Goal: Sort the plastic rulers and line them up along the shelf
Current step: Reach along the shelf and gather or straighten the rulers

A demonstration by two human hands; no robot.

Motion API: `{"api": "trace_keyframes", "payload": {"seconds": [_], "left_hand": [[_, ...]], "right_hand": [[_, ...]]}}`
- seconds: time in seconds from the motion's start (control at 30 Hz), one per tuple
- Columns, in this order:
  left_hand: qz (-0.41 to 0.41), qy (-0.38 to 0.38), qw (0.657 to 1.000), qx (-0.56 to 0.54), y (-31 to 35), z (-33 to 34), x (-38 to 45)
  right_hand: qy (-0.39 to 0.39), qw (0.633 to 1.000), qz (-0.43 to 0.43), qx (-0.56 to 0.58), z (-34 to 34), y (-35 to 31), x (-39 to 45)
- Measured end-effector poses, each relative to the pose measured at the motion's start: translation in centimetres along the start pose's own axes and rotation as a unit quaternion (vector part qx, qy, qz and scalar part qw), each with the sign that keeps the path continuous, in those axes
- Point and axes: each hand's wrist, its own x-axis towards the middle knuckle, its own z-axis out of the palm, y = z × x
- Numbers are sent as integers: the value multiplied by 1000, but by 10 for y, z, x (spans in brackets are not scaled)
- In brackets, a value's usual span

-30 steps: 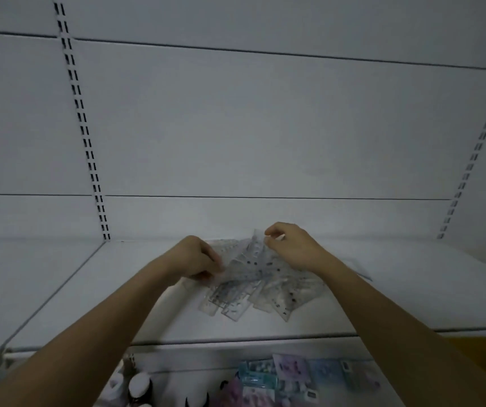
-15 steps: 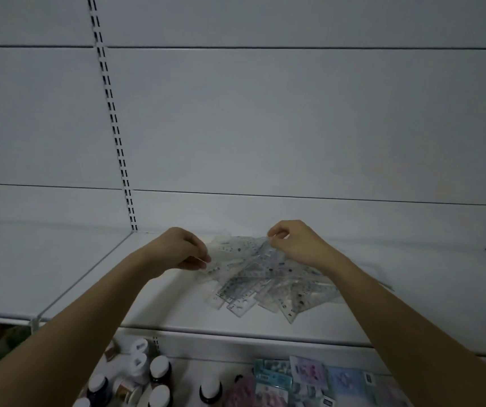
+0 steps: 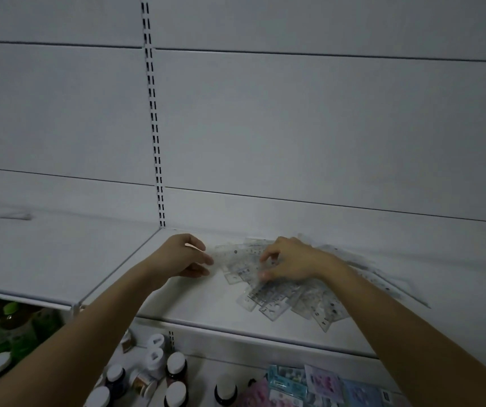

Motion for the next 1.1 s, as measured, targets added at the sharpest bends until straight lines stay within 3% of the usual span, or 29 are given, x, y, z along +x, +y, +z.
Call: {"api": "trace_keyframes", "payload": {"seconds": [0.2, 0.53, 0.63, 0.77, 1.1], "left_hand": [[20, -20, 999, 18, 0, 4, 0], [44, -13, 998, 32, 19, 7, -1], [72, -7, 995, 64, 24, 5, -8], [119, 25, 975, 185, 22, -2, -22], [81, 137, 951, 265, -14, -72, -84]], "right_hand": [[41, 993, -5, 113, -2, -1, 2], [136, 943, -12, 302, -14, -3, -18], [135, 942, -16, 308, -16, -6, -23], [126, 932, -30, 338, -8, -14, -18], [80, 929, -89, 351, 31, -90, 7]]}}
